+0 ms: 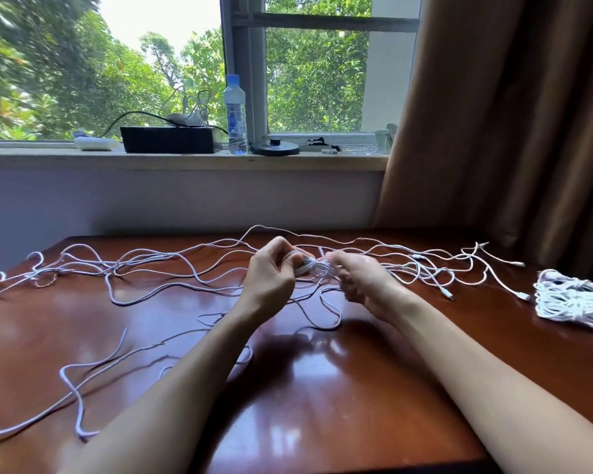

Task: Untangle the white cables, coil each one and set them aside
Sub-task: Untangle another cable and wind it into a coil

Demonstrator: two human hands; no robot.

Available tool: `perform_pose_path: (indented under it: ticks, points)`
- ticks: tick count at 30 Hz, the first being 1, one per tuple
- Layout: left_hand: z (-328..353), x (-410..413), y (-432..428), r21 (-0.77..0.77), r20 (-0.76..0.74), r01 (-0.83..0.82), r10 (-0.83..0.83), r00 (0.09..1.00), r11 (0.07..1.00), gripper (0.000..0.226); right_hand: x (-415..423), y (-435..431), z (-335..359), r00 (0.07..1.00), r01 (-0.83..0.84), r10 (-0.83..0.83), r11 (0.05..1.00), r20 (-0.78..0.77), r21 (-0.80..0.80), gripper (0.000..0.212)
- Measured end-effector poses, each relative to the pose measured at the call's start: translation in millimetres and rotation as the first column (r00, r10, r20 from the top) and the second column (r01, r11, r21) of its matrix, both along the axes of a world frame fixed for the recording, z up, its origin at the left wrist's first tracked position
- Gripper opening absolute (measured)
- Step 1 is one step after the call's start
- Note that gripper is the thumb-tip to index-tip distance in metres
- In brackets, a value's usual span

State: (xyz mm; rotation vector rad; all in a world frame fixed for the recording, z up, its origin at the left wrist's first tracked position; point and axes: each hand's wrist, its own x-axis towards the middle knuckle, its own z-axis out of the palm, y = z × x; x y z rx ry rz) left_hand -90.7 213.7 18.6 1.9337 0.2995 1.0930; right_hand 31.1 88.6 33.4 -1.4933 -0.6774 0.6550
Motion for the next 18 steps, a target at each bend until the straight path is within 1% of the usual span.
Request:
perform_pose_path:
  ticks: [1,5,9,13,15,18]
  points:
    - [0.4,-0.5,-0.6,0.011,-0.013,-0.005,0.005,1.000,1.000,0.016,1.2,-1.0,0.5,1.000,-0.006,0.006,1.000,0.023,-0.001,0.013]
    - [1.4,0.5,-3.1,0.008,-0.057,0.006,-0.006,0.998,1.000,0.015,1.0,-3.6,-0.1,0.999,0.020,-0.023,0.998,0.041,0.063,0.015]
    - [3.9,-1.9,-4.0,0.015,-0.110,0.007,-0.006,0.994,1.000,0.016,2.6,2.6,-1.9,0.999,0.050,-0.048,0.973,-0.013,0.224,0.012]
    - [6.8,-3.7,-1.5,0.021,-0.156,-0.007,0.010,0.988,1.000,0.016,5.3,2.6,-3.3,0.995,0.083,-0.063,0.957,-0.079,0.278,0.010]
    - [8.2,-4.6,-0.9,0.002,-0.164,-0.010,0.010,0.986,1.000,0.015,4.1,2.3,-1.2,0.993,0.099,-0.076,0.947,-0.088,0.304,0.012]
    - [10.1,-5.4,-4.0,-0.085,-0.133,0.009,-0.020,0.991,0.996,0.018,3.3,4.8,0.5,0.987,0.148,-0.120,0.931,-0.104,0.333,0.010]
